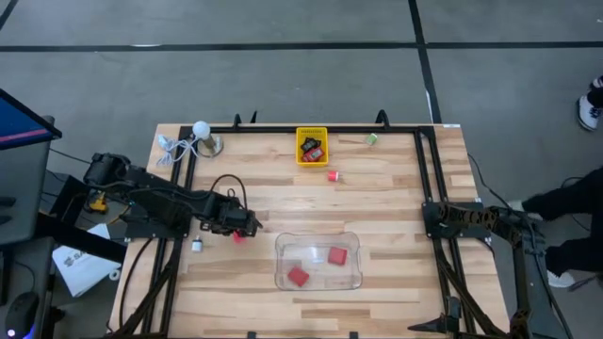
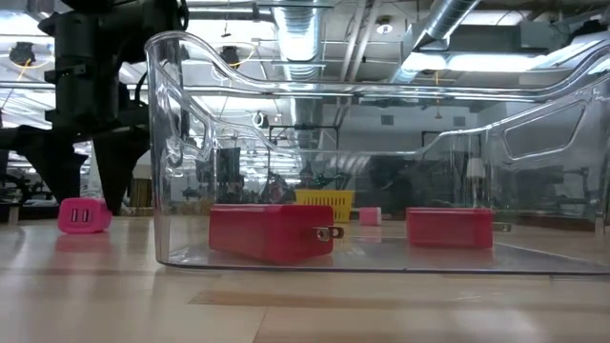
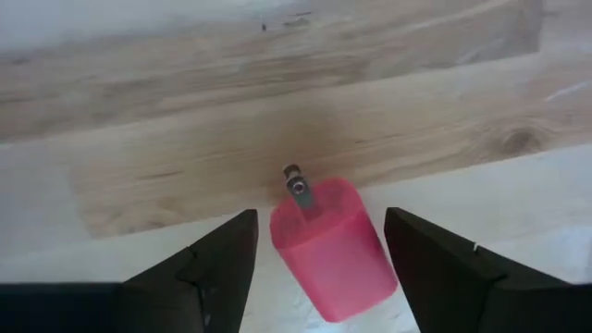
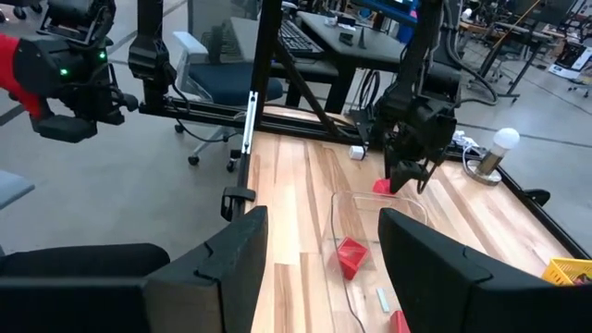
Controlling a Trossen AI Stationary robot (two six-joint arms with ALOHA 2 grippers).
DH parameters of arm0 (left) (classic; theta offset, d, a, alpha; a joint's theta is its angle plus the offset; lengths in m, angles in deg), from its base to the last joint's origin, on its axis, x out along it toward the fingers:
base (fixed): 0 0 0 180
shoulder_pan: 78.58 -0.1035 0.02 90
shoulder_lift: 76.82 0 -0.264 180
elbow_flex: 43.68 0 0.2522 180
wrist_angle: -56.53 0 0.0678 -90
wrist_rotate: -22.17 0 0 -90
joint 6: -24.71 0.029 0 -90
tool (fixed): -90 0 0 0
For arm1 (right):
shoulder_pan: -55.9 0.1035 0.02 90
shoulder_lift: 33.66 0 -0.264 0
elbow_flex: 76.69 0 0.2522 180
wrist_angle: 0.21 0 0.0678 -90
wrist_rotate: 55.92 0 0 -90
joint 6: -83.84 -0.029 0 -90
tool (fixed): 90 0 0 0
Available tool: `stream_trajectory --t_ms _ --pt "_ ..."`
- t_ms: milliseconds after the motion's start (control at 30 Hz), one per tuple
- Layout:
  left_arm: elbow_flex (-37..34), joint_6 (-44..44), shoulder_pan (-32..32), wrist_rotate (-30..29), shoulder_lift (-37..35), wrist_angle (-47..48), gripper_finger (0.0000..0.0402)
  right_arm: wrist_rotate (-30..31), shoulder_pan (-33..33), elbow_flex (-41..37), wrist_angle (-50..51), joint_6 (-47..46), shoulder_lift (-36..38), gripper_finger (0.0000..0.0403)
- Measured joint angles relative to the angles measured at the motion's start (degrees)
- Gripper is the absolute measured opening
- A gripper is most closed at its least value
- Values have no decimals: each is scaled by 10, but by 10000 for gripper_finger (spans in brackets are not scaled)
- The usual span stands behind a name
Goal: Pick & Place Office items
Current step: Put the pink charger adapter on the bottom into the transparent bin
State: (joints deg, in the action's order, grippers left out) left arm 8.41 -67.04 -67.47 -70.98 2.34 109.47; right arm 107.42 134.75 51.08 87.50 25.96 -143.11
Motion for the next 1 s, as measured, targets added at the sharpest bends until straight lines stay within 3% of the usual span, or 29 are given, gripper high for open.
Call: stream_trajectory --t_ms 467,767,1000 --pt "0 18 19 32 1 10 151 0 -2 0 0 0 0 201" --pt "-35 46 38 40 -5 -30 146 -3 -2 0 0 -2 0 201" --pt "-26 112 72 39 -48 -125 141 -2 -2 0 -1 -2 0 201"
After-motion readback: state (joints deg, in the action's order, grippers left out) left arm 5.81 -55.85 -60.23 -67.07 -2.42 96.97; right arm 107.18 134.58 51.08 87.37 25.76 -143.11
